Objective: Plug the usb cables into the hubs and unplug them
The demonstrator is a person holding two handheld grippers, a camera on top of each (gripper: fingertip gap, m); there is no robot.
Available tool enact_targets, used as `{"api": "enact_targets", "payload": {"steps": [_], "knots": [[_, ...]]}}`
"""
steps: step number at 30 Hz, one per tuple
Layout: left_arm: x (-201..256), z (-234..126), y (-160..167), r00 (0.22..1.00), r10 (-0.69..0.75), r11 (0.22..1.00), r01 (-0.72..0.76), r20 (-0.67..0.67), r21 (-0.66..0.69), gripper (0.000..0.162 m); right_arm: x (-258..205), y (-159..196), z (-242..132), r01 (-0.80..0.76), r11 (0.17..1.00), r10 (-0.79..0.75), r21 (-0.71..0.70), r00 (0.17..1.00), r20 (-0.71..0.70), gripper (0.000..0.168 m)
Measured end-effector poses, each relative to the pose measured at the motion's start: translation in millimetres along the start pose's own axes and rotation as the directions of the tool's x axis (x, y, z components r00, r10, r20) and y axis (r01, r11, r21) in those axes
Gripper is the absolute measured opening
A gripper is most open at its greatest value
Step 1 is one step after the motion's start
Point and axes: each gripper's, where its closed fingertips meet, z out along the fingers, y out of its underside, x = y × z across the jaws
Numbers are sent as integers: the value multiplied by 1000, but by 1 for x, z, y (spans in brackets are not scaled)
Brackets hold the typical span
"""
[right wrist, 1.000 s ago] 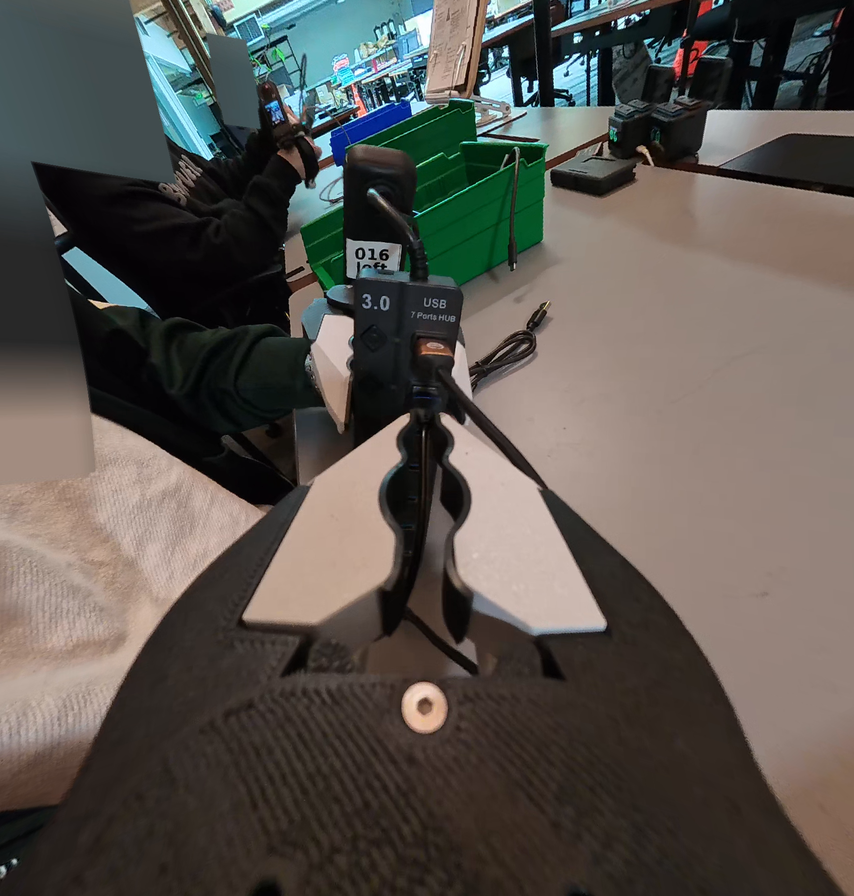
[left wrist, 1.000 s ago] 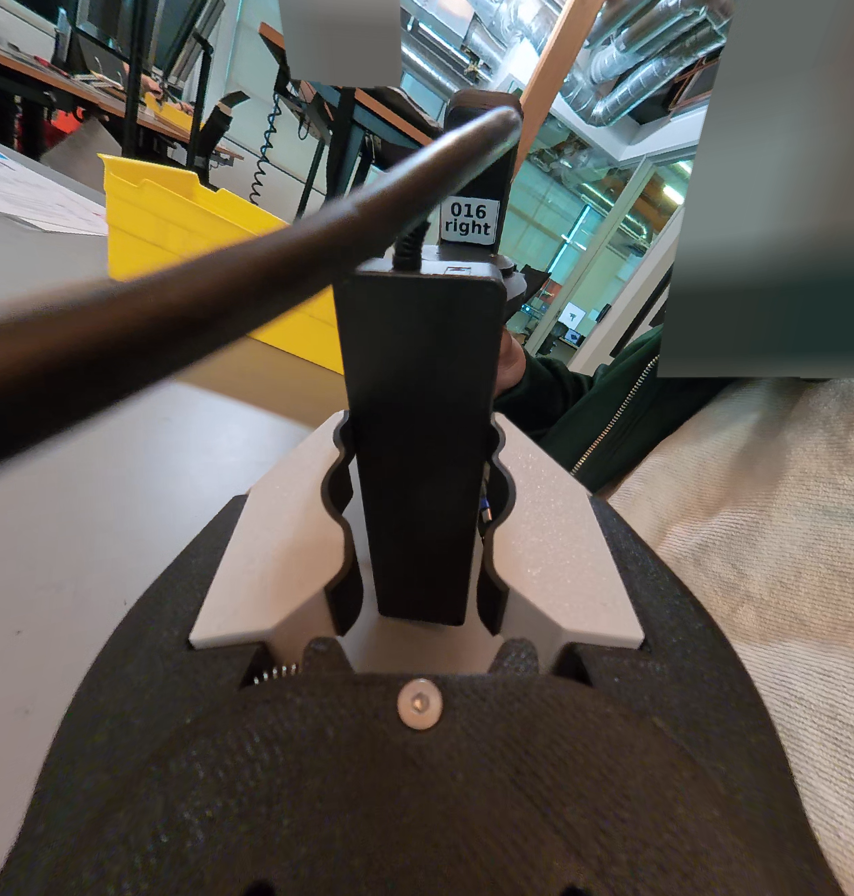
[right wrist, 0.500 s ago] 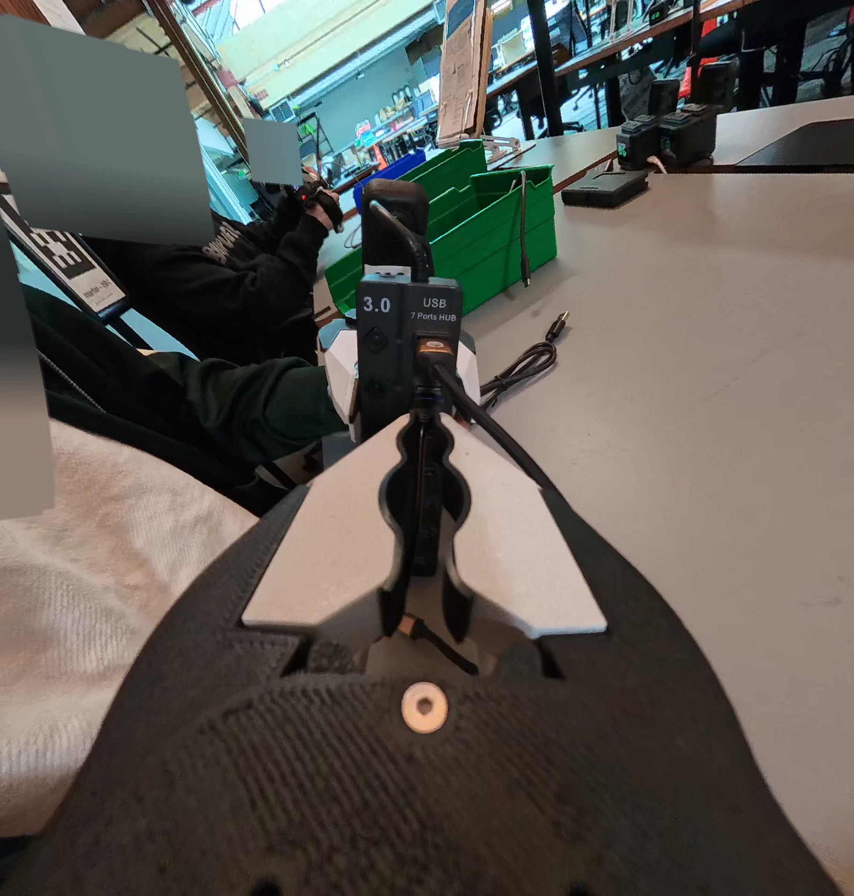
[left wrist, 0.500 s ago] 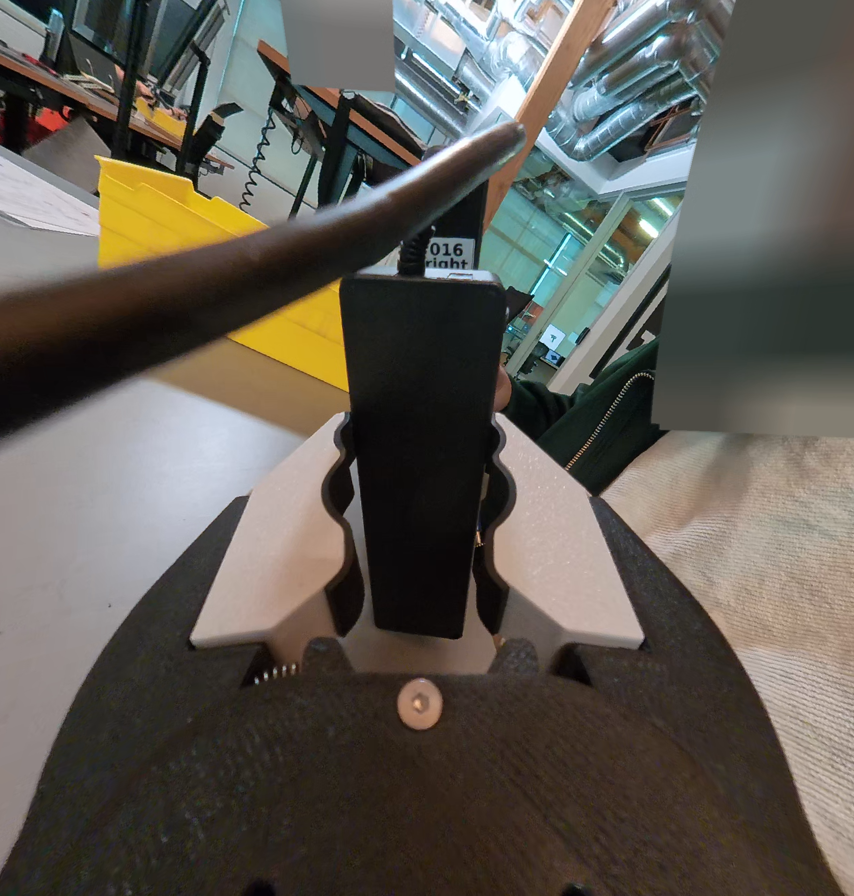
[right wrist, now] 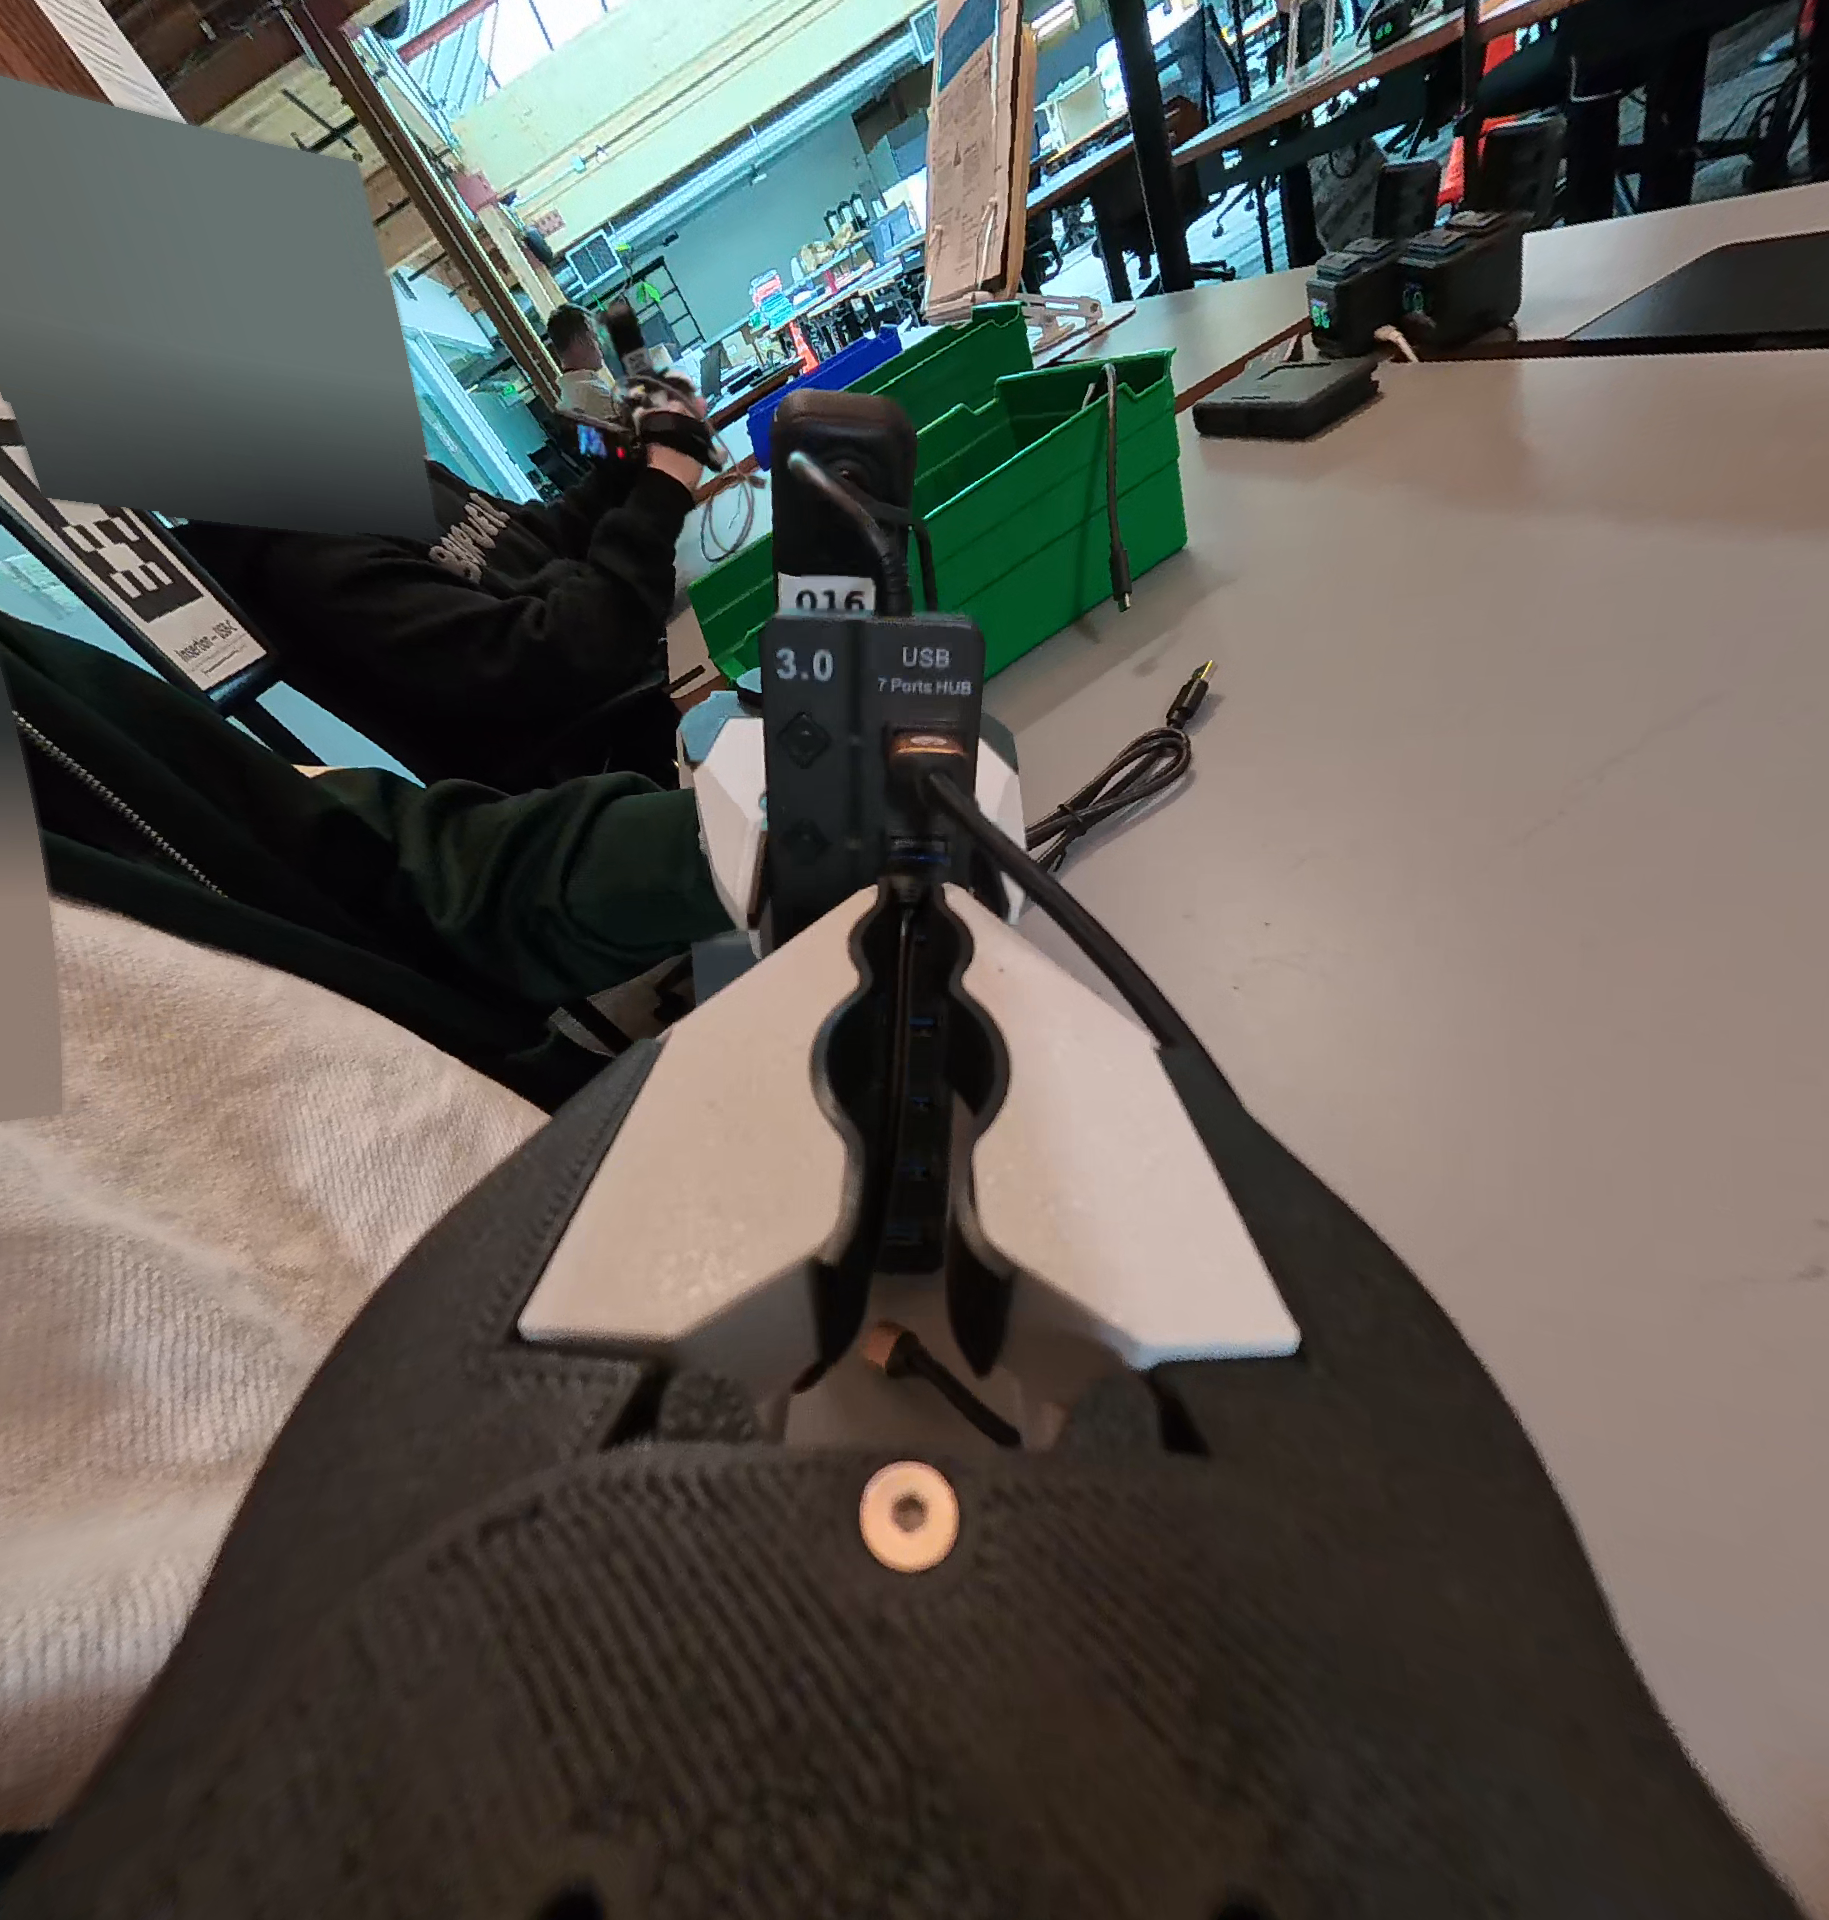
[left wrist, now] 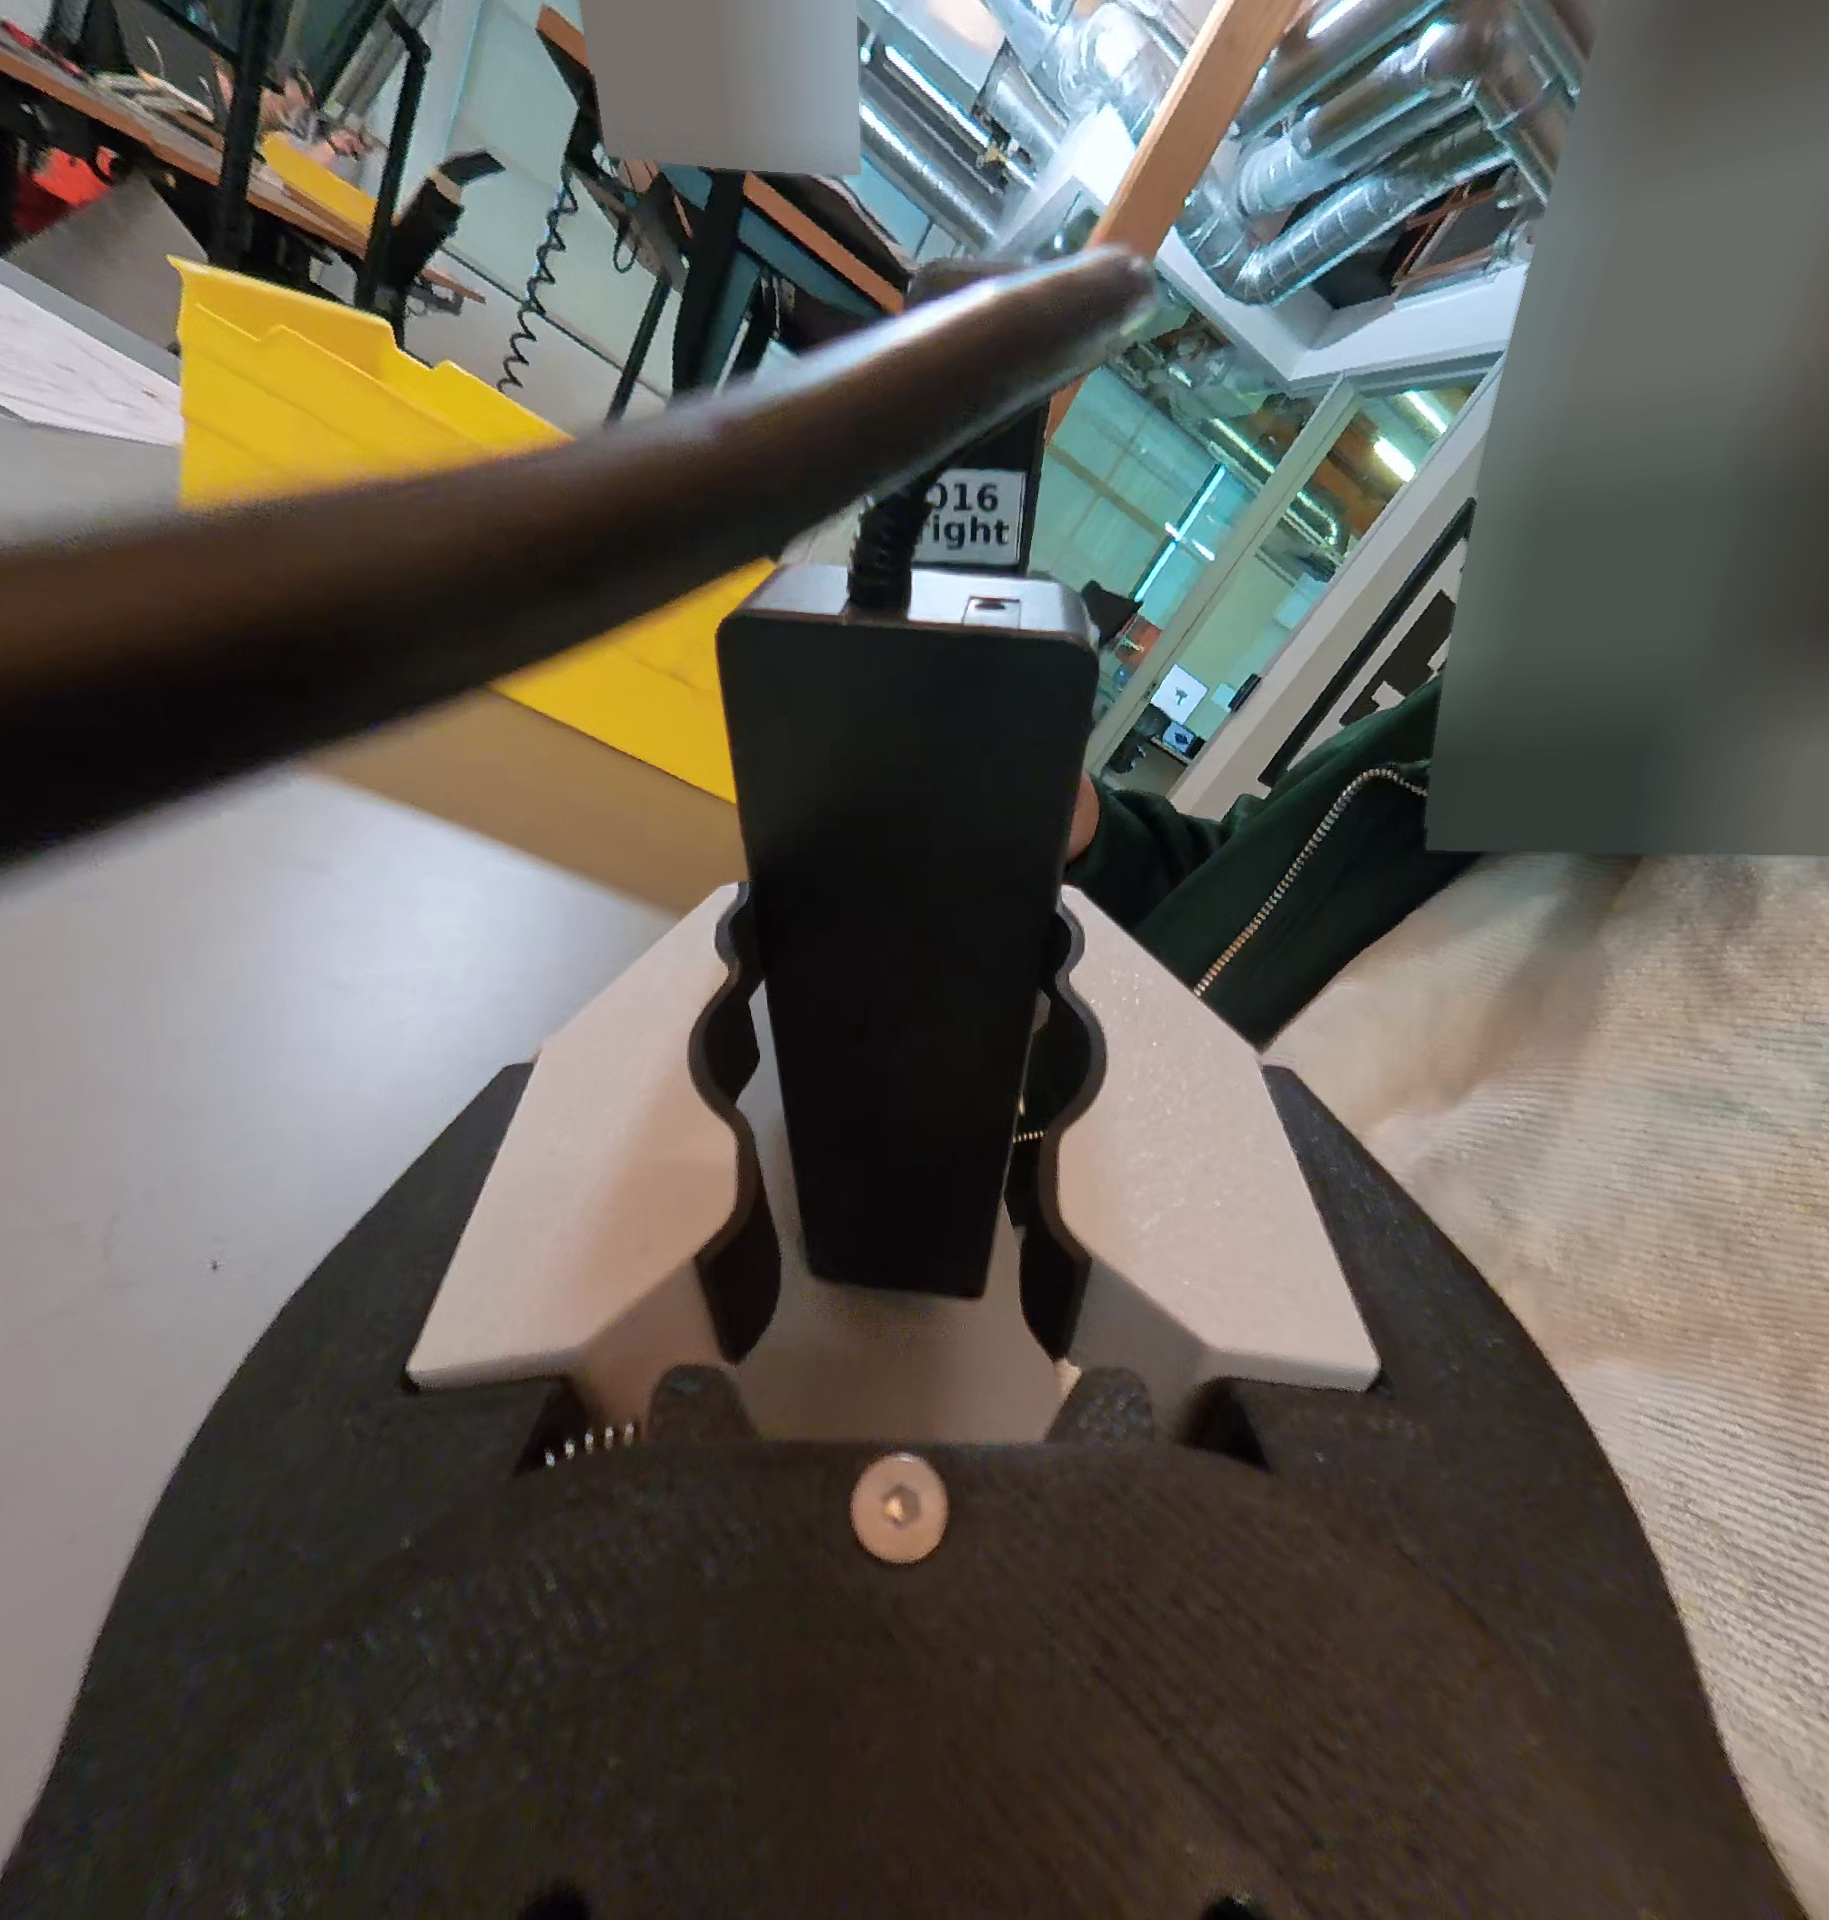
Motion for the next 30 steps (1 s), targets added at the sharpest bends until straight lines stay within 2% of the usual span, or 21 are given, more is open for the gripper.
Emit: {"api": "enact_targets", "payload": {"steps": [4, 14, 21, 29, 30], "knots": [[1, 6, 12, 1000, 18, 998, -18, 2, -59, 51, -1, 2, 2, -13, 1000, 13, -20, 1000, -1, 5], [1, 8, 11, 1000, 16, 999, -16, 7, -49, 51, -1, 0, 3, -9, 1000, 9, -12, 1000, -17, 5], [-5, 9, 17, 999, -22, 997, 24, 27, -71, 50, 4, 7, 2, 19, 995, -27, -94, 996, -80, 6], [-6, 11, 22, 999, -36, 995, 39, 33, -94, 50, 5, 10, 3, -8, 994, -2, -110, 996, -86, 7], [-6, 11, 23, 999, -35, 994, 38, 30, -99, 54, 4, 10, 3, -8, 994, -2, -110, 996, -86, 6]]}}
